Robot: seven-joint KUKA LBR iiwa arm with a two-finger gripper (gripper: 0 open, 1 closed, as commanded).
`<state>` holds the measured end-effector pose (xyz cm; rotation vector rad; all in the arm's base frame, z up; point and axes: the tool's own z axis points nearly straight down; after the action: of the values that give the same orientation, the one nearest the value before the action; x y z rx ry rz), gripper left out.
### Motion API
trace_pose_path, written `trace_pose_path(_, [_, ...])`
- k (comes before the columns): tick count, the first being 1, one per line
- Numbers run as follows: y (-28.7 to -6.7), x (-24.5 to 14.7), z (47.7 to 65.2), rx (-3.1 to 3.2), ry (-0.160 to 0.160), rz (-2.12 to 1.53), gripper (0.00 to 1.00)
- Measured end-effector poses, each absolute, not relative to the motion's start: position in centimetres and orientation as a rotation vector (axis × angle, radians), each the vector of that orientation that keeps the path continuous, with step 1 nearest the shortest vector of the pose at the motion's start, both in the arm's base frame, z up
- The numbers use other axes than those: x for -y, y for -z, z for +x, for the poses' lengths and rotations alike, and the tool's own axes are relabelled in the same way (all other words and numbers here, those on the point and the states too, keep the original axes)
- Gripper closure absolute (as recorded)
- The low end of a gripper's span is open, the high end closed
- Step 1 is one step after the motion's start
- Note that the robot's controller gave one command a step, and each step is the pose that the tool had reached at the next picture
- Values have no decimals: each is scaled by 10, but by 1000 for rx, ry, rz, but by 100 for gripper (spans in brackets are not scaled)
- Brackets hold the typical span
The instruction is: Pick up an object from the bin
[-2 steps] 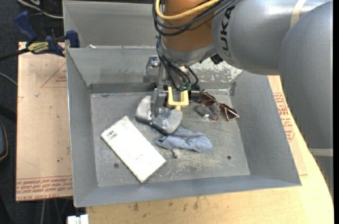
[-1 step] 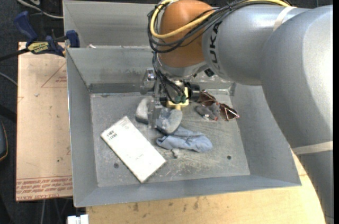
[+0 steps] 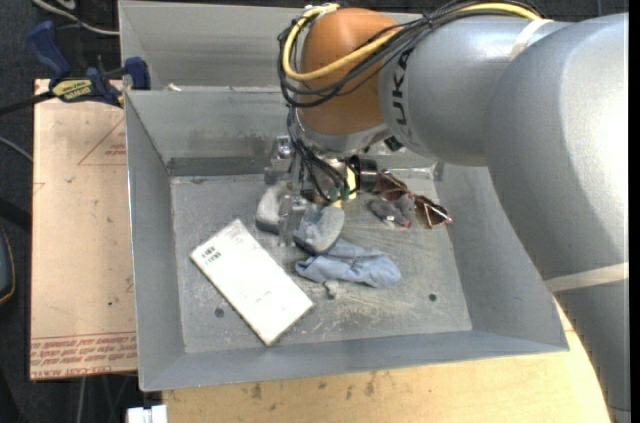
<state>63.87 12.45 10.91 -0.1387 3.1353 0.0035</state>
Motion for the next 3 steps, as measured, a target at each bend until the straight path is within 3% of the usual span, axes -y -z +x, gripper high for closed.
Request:
trace_pose_path(1, [-153, -126, 644, -3093, -3, -529, 100])
trace_pose_path(2, [-153, -126, 644, -3093, -3, -529, 100])
trace_pose_path(3, [-78, -104, 650, -2912, -16, -1131, 0])
